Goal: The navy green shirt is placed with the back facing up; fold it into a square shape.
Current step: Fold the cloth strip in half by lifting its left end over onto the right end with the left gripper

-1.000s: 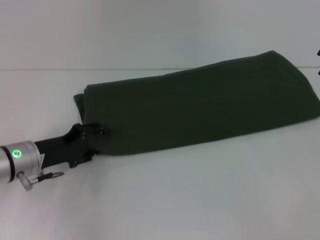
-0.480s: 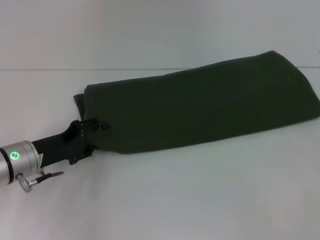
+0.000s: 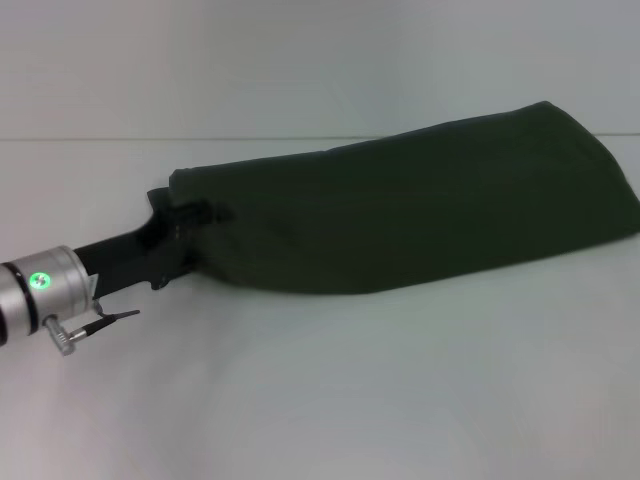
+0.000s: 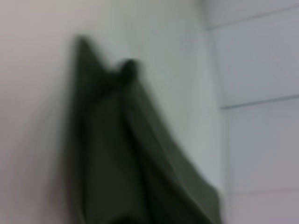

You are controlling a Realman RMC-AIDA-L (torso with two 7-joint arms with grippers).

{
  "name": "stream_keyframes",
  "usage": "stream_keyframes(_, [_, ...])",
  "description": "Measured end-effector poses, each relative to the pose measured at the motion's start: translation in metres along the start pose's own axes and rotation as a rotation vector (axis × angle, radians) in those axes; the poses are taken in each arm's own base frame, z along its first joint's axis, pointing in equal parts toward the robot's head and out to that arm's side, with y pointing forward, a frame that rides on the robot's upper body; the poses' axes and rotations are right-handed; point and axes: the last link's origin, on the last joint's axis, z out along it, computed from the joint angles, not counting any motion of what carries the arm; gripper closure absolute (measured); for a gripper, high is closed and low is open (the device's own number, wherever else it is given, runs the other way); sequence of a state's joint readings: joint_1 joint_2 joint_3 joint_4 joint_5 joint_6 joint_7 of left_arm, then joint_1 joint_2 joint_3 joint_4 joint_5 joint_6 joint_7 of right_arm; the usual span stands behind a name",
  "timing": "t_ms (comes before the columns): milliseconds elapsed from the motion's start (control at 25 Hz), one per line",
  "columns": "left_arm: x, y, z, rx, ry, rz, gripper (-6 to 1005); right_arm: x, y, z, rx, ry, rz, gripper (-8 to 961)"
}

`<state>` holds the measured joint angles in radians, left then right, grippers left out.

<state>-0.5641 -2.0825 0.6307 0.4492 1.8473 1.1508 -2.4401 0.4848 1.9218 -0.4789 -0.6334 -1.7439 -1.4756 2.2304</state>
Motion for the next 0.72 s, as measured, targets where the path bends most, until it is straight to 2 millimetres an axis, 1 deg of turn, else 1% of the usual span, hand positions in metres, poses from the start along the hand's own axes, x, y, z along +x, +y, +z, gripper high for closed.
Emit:
stream_keyframes(80, [-0.003, 0.003, -0.005, -0.048, -0.004, 0.009, 353, 0.0, 0.0, 0.0, -0.001, -0.001, 0.0, 38])
stream_keyframes(120, [-0.005, 0.0, -0.007, -0.045, -0.012, -0.003, 353, 0.0, 0.0, -0.001, 0.0, -0.002, 0.001, 38])
stream_keyframes(240, [-0.011, -0.016, -0.012, 0.029, -0.048, -0.057, 354, -0.001, -0.001, -0.003, 0.003, -0.009, 0.003, 38])
stream_keyframes(360, [-0.013, -0.023, -0.014, 0.065, -0.063, -0.091, 354, -0.001, -0.002, -0.004, 0.005, -0.013, 0.005, 38])
stream_keyframes(480, [-0.014, -0.026, -0.012, 0.103, -0.077, -0.104, 354, -0.001, -0.002, -0.005, 0.007, -0.014, 0.005, 39])
stream_keyframes(720, [-0.007, -0.02, 0.0, 0.139, -0.069, -0.083, 354, -0.002, -0.002, -0.005, 0.005, -0.013, 0.004, 39])
